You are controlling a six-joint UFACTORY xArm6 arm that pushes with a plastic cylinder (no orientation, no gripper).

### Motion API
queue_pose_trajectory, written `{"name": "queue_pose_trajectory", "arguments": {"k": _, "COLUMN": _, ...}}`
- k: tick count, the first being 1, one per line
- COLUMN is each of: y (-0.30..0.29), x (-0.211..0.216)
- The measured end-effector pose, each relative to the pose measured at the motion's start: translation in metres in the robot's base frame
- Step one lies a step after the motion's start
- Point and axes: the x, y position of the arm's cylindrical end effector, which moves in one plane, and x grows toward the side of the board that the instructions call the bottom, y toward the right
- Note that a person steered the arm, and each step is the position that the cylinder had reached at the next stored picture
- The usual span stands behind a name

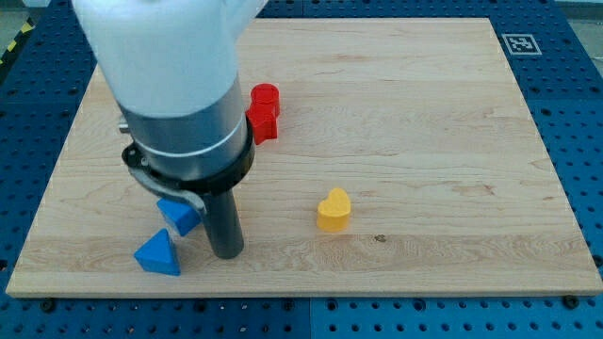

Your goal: Push the blue triangle towards the blue cube

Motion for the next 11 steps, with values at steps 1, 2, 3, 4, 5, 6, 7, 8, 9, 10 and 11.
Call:
{"name": "queue_pose_trajectory", "arguments": {"k": 1, "y": -0.003, "x": 0.028}}
{"name": "queue_pose_trajectory", "arguments": {"k": 2, "y": -0.003, "x": 0.028}}
{"name": "queue_pose_trajectory", "arguments": {"k": 3, "y": -0.012, "x": 0.028}}
{"name": "queue_pose_trajectory", "arguments": {"k": 4, "y": -0.062, "x": 0.028}}
{"name": "queue_pose_trajectory", "arguments": {"k": 5, "y": -0.133, "x": 0.027}}
{"name": "queue_pose_trajectory", "arguments": {"k": 6, "y": -0.195, "x": 0.027}}
{"name": "queue_pose_trajectory", "arguments": {"k": 7, "y": -0.212, "x": 0.027}}
{"name": "queue_pose_trajectory", "arguments": {"k": 8, "y": -0.177, "x": 0.016}}
{"name": "queue_pose_trajectory", "arguments": {"k": 9, "y": -0.142, "x": 0.001}}
{"name": "queue_pose_trajectory", "arguments": {"k": 10, "y": -0.115, "x": -0.007}}
{"name": "queue_pose_trajectory", "arguments": {"k": 11, "y": -0.103, "x": -0.011}}
